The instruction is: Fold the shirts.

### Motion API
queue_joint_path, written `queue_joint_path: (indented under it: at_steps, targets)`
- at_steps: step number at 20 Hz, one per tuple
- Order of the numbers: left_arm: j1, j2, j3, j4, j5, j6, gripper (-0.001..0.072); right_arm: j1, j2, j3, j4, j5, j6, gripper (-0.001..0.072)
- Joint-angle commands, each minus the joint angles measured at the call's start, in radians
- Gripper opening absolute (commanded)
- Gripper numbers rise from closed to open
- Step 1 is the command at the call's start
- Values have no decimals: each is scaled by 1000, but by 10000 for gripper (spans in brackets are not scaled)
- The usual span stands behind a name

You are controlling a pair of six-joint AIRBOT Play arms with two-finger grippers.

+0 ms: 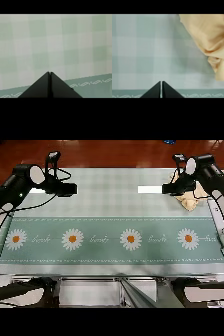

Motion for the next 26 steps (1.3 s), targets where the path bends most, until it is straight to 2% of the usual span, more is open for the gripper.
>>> queue_joint_path:
  at_steps: [1,2,4,6,7,10,12,15,18,19,20,21,23,26]
  targets:
    - [8,-7,-2,16,131,0,221,0,0,0,-186,-223,14,412]
    - [15,-14,-2,20,204,-3,510,-6,0,0,-311,-306,54,419]
    - [44,-24,-2,27,319,-8,509,-51,-9,1,-515,-430,228,419]
    - [76,-29,-2,26,372,-28,508,-138,-48,14,-495,-480,333,418]
    - [90,-33,-2,25,377,-43,508,-183,-85,26,-432,-478,333,418]
    - [110,-49,-2,24,372,-44,508,-282,-203,51,-169,-470,218,418]
    - [112,-60,-2,23,372,-45,508,-310,-262,54,-59,-450,174,418]
    - [112,-68,-2,22,336,-45,508,-319,-321,54,-29,-376,147,415]
    - [114,-64,3,23,238,-44,508,-319,-344,54,15,-297,103,393]
    - [119,-63,13,24,195,-33,508,-319,-343,55,45,-278,84,323]
    - [128,-60,29,26,147,-29,507,-318,-335,63,78,-246,57,119]
    - [143,-50,47,29,102,-28,507,-318,-323,76,120,-223,13,26]
    - [183,-8,78,31,28,-3,507,-318,-274,111,208,-198,-61,26]
    - [257,126,85,31,-48,13,507,-318,-136,174,302,-205,-100,26]
